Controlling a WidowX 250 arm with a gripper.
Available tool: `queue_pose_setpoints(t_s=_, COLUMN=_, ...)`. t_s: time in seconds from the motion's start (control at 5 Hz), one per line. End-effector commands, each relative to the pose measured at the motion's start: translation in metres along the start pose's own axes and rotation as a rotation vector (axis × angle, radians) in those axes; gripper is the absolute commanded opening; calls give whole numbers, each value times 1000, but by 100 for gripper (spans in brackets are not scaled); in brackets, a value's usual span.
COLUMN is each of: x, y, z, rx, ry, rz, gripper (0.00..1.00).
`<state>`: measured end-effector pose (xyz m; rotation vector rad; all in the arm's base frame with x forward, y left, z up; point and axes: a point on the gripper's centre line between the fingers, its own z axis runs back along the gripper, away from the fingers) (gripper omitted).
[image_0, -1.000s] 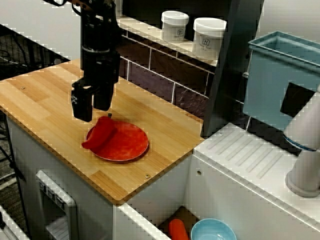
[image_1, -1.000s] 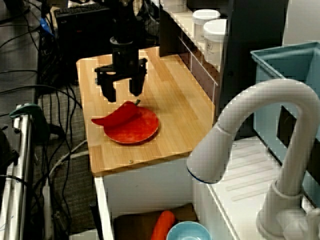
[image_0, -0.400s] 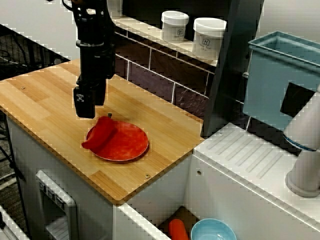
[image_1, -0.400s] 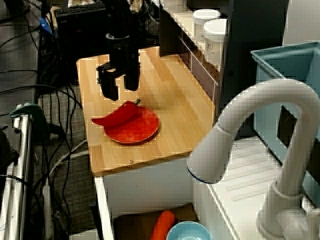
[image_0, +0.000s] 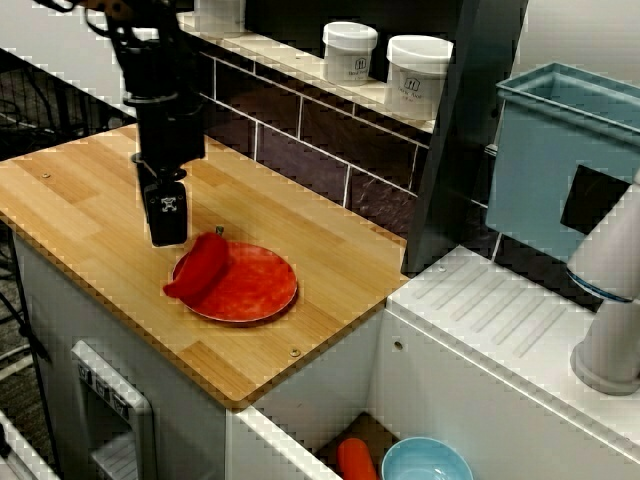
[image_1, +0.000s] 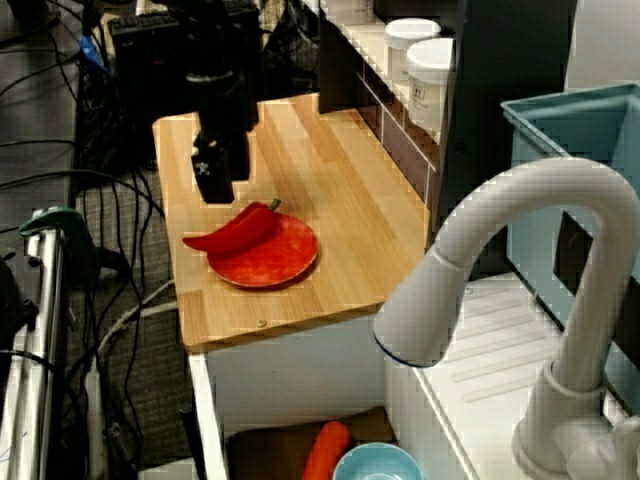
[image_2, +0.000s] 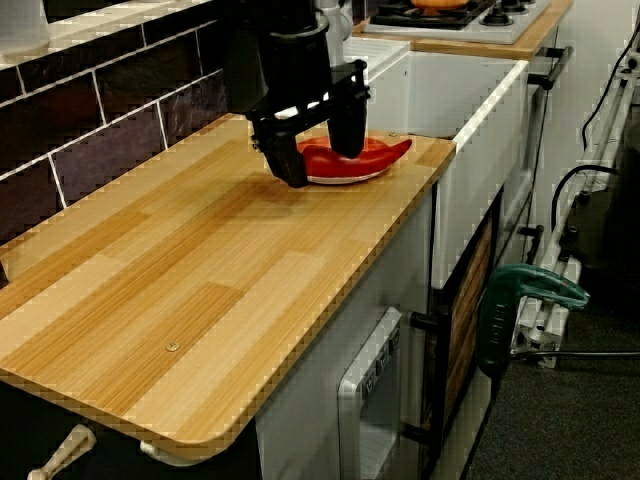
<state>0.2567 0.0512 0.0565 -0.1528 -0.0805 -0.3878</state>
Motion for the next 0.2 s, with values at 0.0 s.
queue_pose_setpoints(t_s=0.0, x=-12, y=4, z=16, rx=13, ry=-113, rz=196, gripper=100)
